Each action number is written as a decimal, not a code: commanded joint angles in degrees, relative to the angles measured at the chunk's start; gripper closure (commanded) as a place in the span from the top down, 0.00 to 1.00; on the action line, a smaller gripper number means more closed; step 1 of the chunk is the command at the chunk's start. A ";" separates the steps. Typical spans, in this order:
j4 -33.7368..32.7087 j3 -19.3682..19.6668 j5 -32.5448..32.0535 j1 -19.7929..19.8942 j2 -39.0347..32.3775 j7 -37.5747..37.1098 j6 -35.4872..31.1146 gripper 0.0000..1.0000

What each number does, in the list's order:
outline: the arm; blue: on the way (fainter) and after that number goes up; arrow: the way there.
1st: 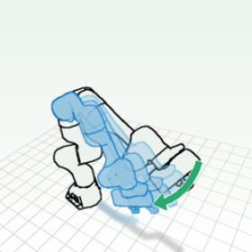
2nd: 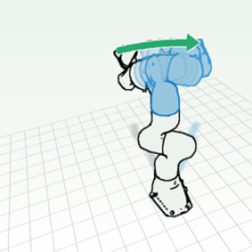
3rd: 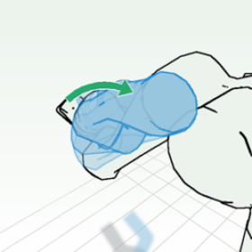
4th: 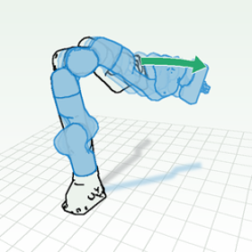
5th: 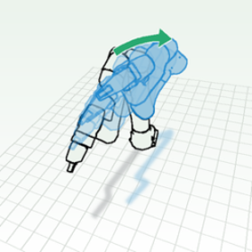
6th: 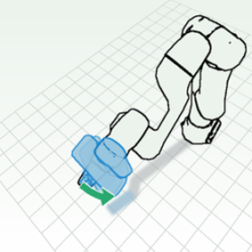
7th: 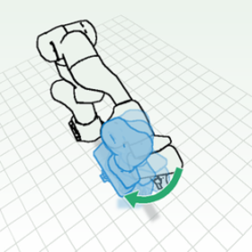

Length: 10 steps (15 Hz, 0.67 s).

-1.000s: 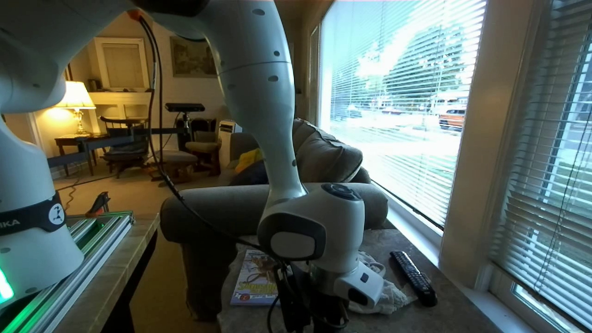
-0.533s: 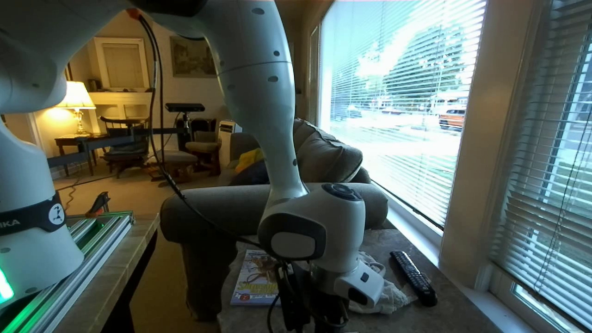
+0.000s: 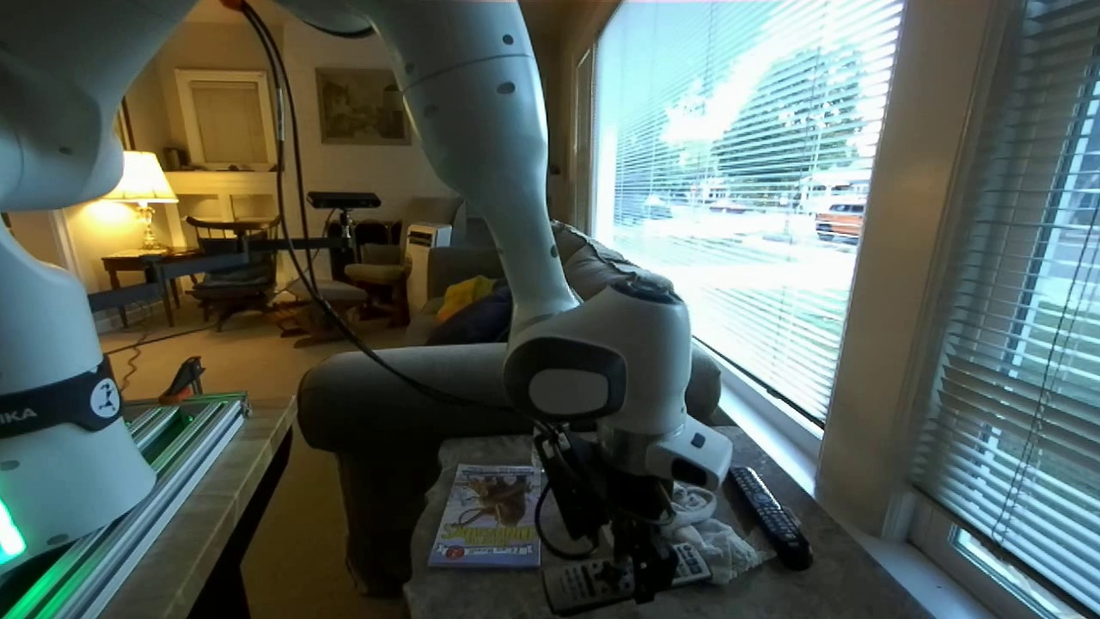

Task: Put the grey remote control on top of the white towel then press a button on the remote control.

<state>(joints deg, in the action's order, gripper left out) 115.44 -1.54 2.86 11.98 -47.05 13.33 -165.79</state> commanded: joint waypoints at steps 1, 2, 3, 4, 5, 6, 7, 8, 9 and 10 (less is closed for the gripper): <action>0.87 -0.74 -1.45 0.13 4.56 -0.19 2.89 0.32; -0.14 -1.05 -1.35 0.37 4.84 0.15 3.73 0.32; -1.15 -1.33 -1.31 0.55 4.92 0.60 4.61 0.32; -2.33 -1.50 -1.35 0.59 4.77 1.03 5.49 0.32; -3.62 -1.69 -1.41 0.63 4.55 1.59 6.16 0.32; -5.17 -2.24 -1.35 0.96 4.07 2.54 6.74 0.32; -6.51 -2.28 -1.49 0.83 3.66 3.07 7.21 0.32; -8.00 -2.78 -1.42 0.99 3.11 3.95 7.34 0.32; -9.35 -3.35 -1.37 1.23 2.63 5.01 7.45 0.32; -10.68 -3.83 -1.29 1.31 2.01 5.79 7.51 0.32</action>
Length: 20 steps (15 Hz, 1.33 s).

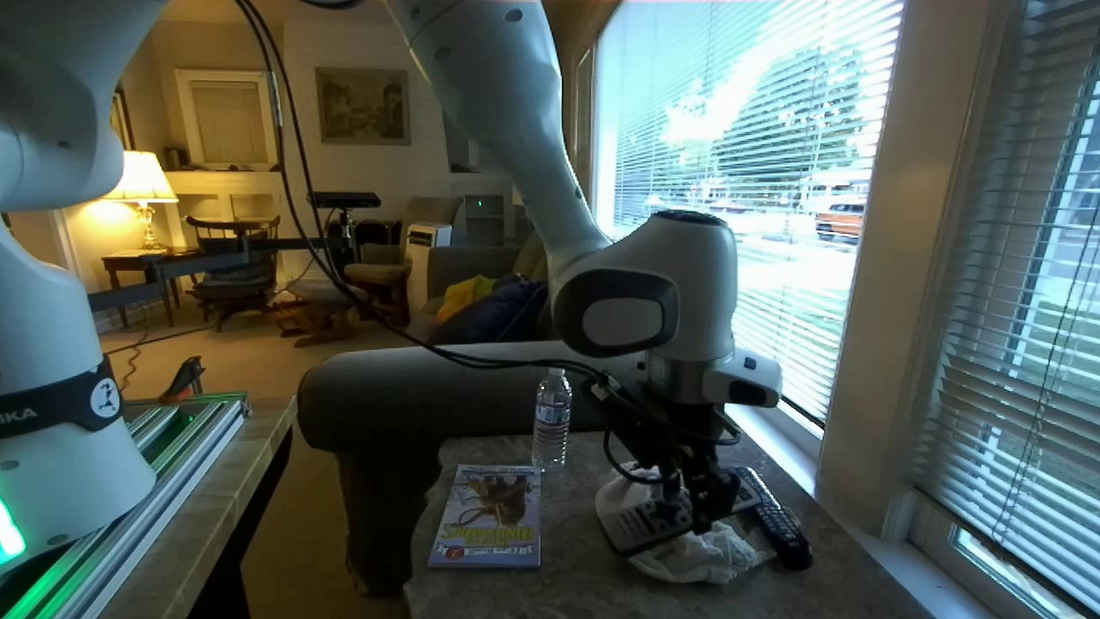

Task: Put the grey remote control on top of the white towel then press a button on the remote control.

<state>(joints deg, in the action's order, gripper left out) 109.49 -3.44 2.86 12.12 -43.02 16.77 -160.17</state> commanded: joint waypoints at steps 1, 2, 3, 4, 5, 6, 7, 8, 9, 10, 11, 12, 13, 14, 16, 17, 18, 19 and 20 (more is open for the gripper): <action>-6.01 -2.55 -1.10 1.41 -2.69 3.19 2.08 0.32; -7.19 -3.26 -0.84 1.74 -3.37 3.96 2.37 0.32; -8.21 -3.60 -0.77 1.64 -4.09 4.17 2.65 0.32; -9.15 -3.66 -0.82 1.40 -4.88 4.15 2.85 0.32; -10.17 -3.84 -0.69 1.31 -5.94 4.09 2.99 0.32; -10.97 -4.05 -0.51 1.31 -6.69 3.92 3.21 0.32; -11.18 -3.48 -0.48 0.60 -7.11 2.60 3.44 0.32; -11.04 -2.95 -0.69 0.01 -7.39 1.91 3.19 0.32; -10.78 -3.22 -0.52 0.12 -7.66 1.90 3.15 0.32; -10.41 -2.41 -0.80 -0.59 -7.83 1.03 3.02 0.32; -9.54 -2.44 -0.55 -0.69 -7.58 0.48 3.06 0.32; -8.89 -2.69 -0.38 -0.64 -7.43 0.32 2.86 0.32; -8.70 -3.30 -0.53 -0.34 -7.62 1.13 2.58 0.32; -8.98 -3.74 -0.75 -0.19 -8.02 1.91 2.66 0.32; -9.85 -4.26 -0.96 -0.48 -8.69 2.34 3.13 0.32; -10.40 -4.41 -1.03 -0.77 -9.11 2.34 3.30 0.32; -11.00 -4.48 -1.16 -1.15 -9.51 2.28 3.61 0.32; -11.60 -4.44 -1.35 -1.53 -9.87 2.27 4.09 0.32; -12.28 -4.34 -1.45 -1.95 -10.24 2.23 4.69 0.32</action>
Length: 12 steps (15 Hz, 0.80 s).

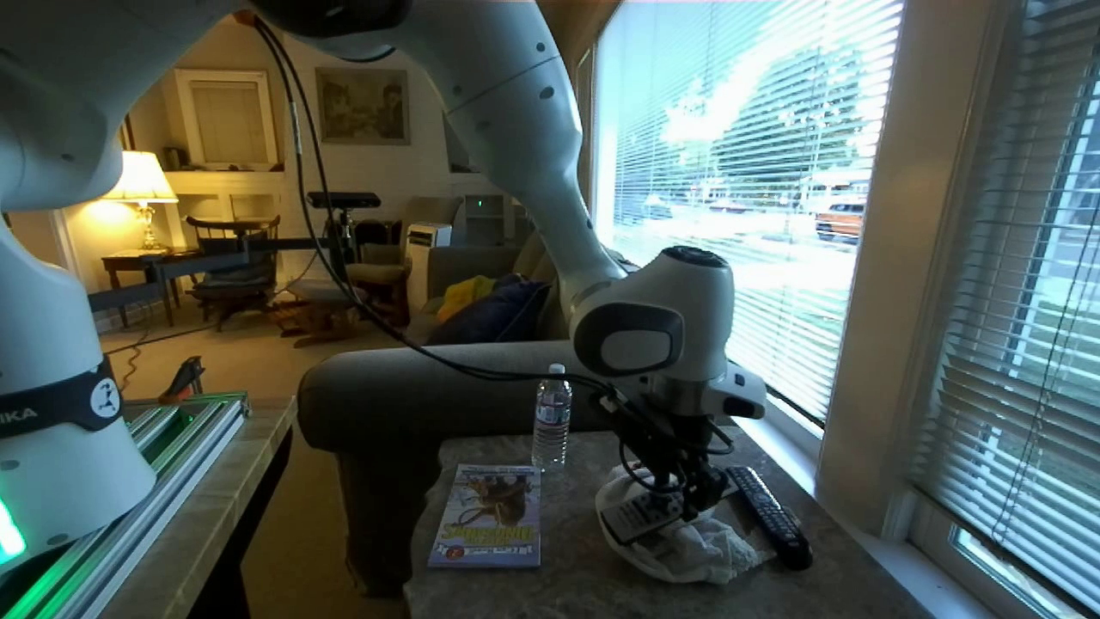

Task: Put the grey remote control on top of the white towel then press a button on the remote control.

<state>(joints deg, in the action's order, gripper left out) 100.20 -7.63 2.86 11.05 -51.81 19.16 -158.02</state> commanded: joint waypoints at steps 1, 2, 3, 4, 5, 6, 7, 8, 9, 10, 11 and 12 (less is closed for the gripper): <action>-3.56 -0.14 -1.49 -1.16 -1.83 -0.04 2.90 0.32; -4.44 -0.04 -1.57 -1.51 -2.31 0.01 3.51 0.32; -5.36 -0.01 -1.56 -1.78 -2.70 0.00 4.49 0.32; -6.22 0.01 -1.55 -2.05 -3.18 0.05 4.97 0.32; -7.28 -0.22 -1.48 -2.08 -3.78 0.41 5.58 0.32; -8.43 -0.35 -1.45 -2.18 -4.49 0.73 6.19 0.32; -9.44 -0.31 -1.41 -2.45 -5.03 0.70 6.83 0.32; -10.40 -0.42 -1.37 -2.58 -5.69 0.90 7.10 0.32; -11.42 -0.63 -1.12 -2.52 -6.43 1.05 7.34 0.32; -12.34 -0.87 -1.01 -2.41 -7.05 1.36 7.79 0.82; -12.82 -0.77 -1.02 -2.49 -7.44 1.27 7.79 0.83; -13.39 -0.71 -1.02 -2.55 -7.80 1.16 7.93 0.90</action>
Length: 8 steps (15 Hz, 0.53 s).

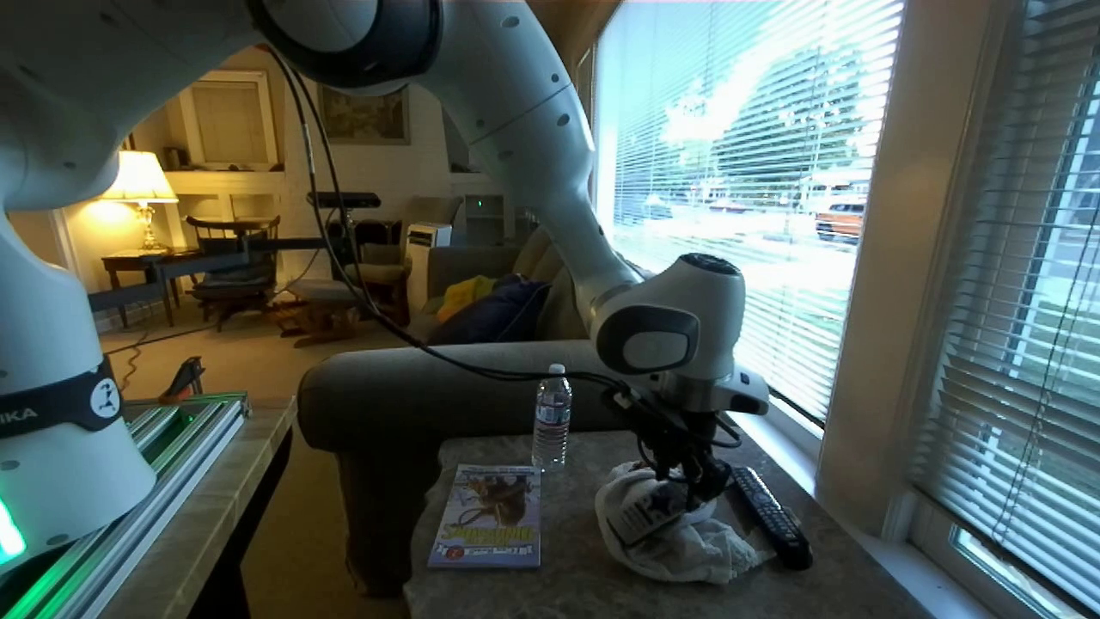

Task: Put the grey remote control on top of the white towel then press a button on the remote control.

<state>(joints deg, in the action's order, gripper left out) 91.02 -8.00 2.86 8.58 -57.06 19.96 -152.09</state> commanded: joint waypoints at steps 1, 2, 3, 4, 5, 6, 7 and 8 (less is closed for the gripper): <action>-4.60 -0.23 -1.06 -0.11 -2.73 0.26 2.00 0.96; -4.97 -0.23 -1.05 -0.09 -2.90 0.25 2.02 0.99; -5.23 0.03 -1.15 -0.27 -2.97 -0.02 2.04 1.00; -5.47 0.03 -1.14 -0.26 -3.03 -0.01 2.06 1.00; -5.50 0.06 -1.10 -0.29 -2.86 -0.13 2.11 1.00; -5.35 0.28 -1.27 -0.50 -2.51 -0.26 2.04 1.00; -5.06 0.76 -1.53 -0.88 -1.91 -0.69 2.28 1.00; -4.39 1.85 -2.05 -1.52 -0.65 -1.54 3.17 1.00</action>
<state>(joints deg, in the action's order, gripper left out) 87.71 -7.95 2.85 8.53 -58.62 19.99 -151.75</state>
